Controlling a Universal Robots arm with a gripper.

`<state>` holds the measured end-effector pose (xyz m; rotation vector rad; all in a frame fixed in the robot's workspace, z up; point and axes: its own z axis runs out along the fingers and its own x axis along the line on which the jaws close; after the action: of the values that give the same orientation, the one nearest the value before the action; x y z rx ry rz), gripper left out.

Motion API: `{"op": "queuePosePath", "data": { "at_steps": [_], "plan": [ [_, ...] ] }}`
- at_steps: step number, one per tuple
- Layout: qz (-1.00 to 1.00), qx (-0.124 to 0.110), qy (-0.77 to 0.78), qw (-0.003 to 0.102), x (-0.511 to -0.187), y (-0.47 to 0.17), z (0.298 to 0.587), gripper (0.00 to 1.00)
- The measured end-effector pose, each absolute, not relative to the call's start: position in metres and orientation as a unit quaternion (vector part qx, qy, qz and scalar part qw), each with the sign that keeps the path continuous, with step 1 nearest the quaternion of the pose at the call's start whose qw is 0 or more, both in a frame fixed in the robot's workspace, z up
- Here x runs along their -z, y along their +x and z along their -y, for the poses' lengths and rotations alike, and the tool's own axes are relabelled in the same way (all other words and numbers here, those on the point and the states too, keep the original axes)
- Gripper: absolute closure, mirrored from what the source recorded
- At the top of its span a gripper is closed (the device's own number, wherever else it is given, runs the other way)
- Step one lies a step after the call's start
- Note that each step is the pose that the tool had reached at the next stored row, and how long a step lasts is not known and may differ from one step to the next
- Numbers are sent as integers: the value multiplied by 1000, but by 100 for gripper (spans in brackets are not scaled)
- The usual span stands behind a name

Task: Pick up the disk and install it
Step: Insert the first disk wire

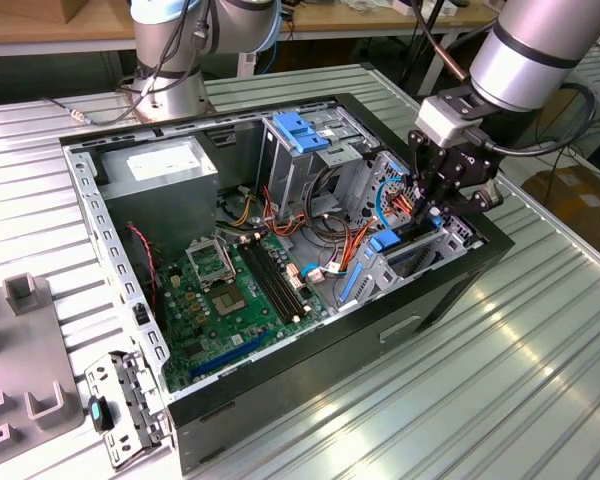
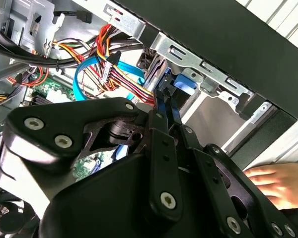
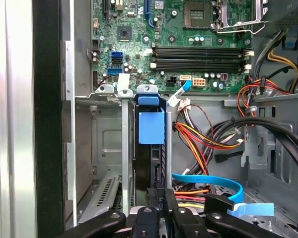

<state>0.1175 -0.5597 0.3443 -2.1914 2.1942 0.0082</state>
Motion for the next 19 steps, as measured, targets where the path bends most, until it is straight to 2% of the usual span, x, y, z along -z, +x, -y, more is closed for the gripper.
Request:
{"op": "queuePosePath", "data": {
  "at_steps": [14,16,17,19],
  "plan": [
    [-707,-3,-706,20,-338,118,560,83],
    [-707,-3,-706,21,-338,118,560,82],
    [-707,-3,-706,21,-339,118,560,75],
    [-707,-4,-706,21,-346,118,560,75]
  ]
}}
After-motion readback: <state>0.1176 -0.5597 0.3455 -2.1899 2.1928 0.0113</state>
